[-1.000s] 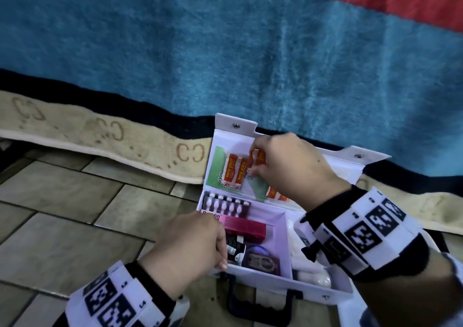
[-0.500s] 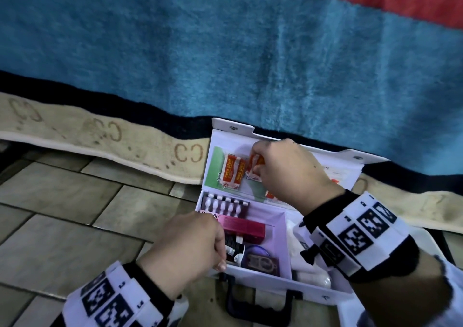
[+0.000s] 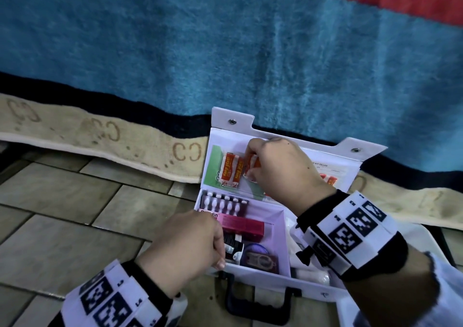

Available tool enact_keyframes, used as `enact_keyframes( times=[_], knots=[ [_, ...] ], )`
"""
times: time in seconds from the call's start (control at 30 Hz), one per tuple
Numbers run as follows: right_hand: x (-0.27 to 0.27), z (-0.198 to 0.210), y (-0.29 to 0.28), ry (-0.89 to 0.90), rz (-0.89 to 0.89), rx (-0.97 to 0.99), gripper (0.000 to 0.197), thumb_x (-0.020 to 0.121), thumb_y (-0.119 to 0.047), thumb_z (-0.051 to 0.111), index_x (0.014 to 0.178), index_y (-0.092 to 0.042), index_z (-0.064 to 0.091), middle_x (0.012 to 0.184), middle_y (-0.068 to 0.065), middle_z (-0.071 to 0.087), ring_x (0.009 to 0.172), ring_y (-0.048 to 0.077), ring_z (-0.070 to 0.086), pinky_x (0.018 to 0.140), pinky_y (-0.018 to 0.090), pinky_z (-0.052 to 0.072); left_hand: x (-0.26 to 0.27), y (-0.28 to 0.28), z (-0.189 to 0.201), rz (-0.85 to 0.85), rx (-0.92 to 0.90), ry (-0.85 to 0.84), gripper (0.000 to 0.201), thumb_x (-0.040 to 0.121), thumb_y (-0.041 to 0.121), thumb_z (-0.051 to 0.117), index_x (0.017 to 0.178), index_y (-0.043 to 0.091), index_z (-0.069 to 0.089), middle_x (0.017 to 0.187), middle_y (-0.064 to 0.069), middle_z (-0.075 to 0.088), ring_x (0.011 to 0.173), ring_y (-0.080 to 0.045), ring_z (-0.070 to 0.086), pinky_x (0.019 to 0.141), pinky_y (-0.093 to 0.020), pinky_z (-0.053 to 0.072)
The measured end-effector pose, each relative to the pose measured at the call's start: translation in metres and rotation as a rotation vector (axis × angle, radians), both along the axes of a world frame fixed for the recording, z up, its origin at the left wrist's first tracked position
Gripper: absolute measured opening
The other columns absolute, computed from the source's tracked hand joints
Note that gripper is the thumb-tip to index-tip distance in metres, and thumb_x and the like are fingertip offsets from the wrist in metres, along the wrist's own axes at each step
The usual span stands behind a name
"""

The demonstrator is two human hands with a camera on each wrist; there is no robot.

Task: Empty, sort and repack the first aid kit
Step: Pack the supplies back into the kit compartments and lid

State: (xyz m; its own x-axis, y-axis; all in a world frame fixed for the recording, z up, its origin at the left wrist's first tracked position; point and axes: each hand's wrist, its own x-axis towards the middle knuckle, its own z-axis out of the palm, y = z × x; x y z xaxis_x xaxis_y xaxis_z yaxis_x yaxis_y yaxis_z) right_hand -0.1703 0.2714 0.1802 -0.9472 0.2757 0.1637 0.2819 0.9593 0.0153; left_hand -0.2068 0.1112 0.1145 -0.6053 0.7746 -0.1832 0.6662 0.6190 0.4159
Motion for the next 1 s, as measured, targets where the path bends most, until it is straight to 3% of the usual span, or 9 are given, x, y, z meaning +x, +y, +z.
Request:
enact_keyframes(
  times=[0.17, 0.3, 0.43, 0.6, 0.7, 0.87, 1.0],
  knots=[
    [-0.001, -0.004, -0.002, 0.047, -0.028, -0.025, 0.022, 0.08, -0.011, 0.063, 0.1, -0.017, 0.06, 0.092, 0.007, 0.066, 0.093, 0.026, 0.059, 0.074, 0.029, 0.039, -0.001, 0.001, -0.001, -0.011, -0.009, 0.01, 0.016, 0.066, 0.034, 0.077, 0.057, 0.037, 0.064, 0.061, 0.016, 0.064, 0.074, 0.004, 0.06, 0.058, -0.012, 0.039],
    [-0.003, -0.009, -0.001, 0.026, -0.012, 0.002, 0.024, 0.079, -0.008, 0.06, 0.101, -0.018, 0.058, 0.085, 0.005, 0.065, 0.092, 0.026, 0.057, 0.078, 0.03, 0.036, -0.001, 0.001, -0.001, -0.01, -0.009, -0.006, 0.014, 0.066, 0.033, 0.077, 0.059, 0.038, 0.066, 0.072, 0.018, 0.071, 0.078, 0.004, 0.061, 0.067, -0.017, 0.046],
    [-0.003, -0.01, -0.001, 0.001, 0.017, 0.052, 0.03, 0.078, -0.005, 0.059, 0.104, -0.02, 0.057, 0.073, -0.001, 0.053, 0.09, 0.025, 0.056, 0.081, 0.03, 0.032, -0.002, 0.001, 0.0, -0.021, -0.005, -0.008, 0.013, 0.065, 0.033, 0.078, 0.06, 0.038, 0.066, 0.068, 0.019, 0.069, 0.078, 0.005, 0.061, 0.067, -0.016, 0.046],
    [0.001, -0.001, 0.0, 0.069, -0.046, -0.058, 0.028, 0.08, -0.006, 0.058, 0.104, -0.019, 0.054, 0.094, 0.007, 0.069, 0.089, 0.031, 0.063, 0.07, 0.033, 0.05, -0.001, 0.001, 0.001, -0.012, -0.006, -0.013, 0.008, 0.066, 0.034, 0.078, 0.07, 0.038, 0.072, 0.066, 0.018, 0.067, 0.077, 0.005, 0.06, 0.061, -0.013, 0.042],
    [0.0, -0.001, 0.002, 0.11, -0.05, -0.075, 0.027, 0.082, -0.006, 0.057, 0.104, -0.02, 0.054, 0.098, 0.006, 0.069, 0.093, 0.031, 0.062, 0.072, 0.03, 0.045, -0.001, 0.001, 0.001, -0.006, -0.013, -0.029, 0.009, 0.066, 0.033, 0.078, 0.07, 0.038, 0.072, 0.063, 0.017, 0.066, 0.074, 0.006, 0.058, 0.058, -0.012, 0.039],
    [-0.003, -0.005, 0.001, 0.018, 0.025, 0.046, 0.029, 0.084, -0.003, 0.05, 0.107, -0.018, 0.057, 0.093, 0.005, 0.07, 0.092, 0.027, 0.062, 0.07, 0.027, 0.027, -0.001, 0.001, 0.002, -0.002, -0.02, -0.024, 0.012, 0.065, 0.033, 0.078, 0.063, 0.04, 0.068, 0.06, 0.016, 0.063, 0.069, 0.005, 0.055, 0.055, -0.011, 0.037],
    [-0.002, -0.004, 0.001, 0.017, 0.015, 0.043, 0.023, 0.085, -0.007, 0.054, 0.104, -0.02, 0.056, 0.091, 0.005, 0.069, 0.088, 0.029, 0.063, 0.066, 0.028, 0.036, 0.0, 0.0, 0.003, 0.008, -0.026, -0.032, 0.013, 0.065, 0.033, 0.078, 0.06, 0.039, 0.068, 0.059, 0.016, 0.063, 0.067, 0.006, 0.055, 0.055, -0.011, 0.037]
  ],
)
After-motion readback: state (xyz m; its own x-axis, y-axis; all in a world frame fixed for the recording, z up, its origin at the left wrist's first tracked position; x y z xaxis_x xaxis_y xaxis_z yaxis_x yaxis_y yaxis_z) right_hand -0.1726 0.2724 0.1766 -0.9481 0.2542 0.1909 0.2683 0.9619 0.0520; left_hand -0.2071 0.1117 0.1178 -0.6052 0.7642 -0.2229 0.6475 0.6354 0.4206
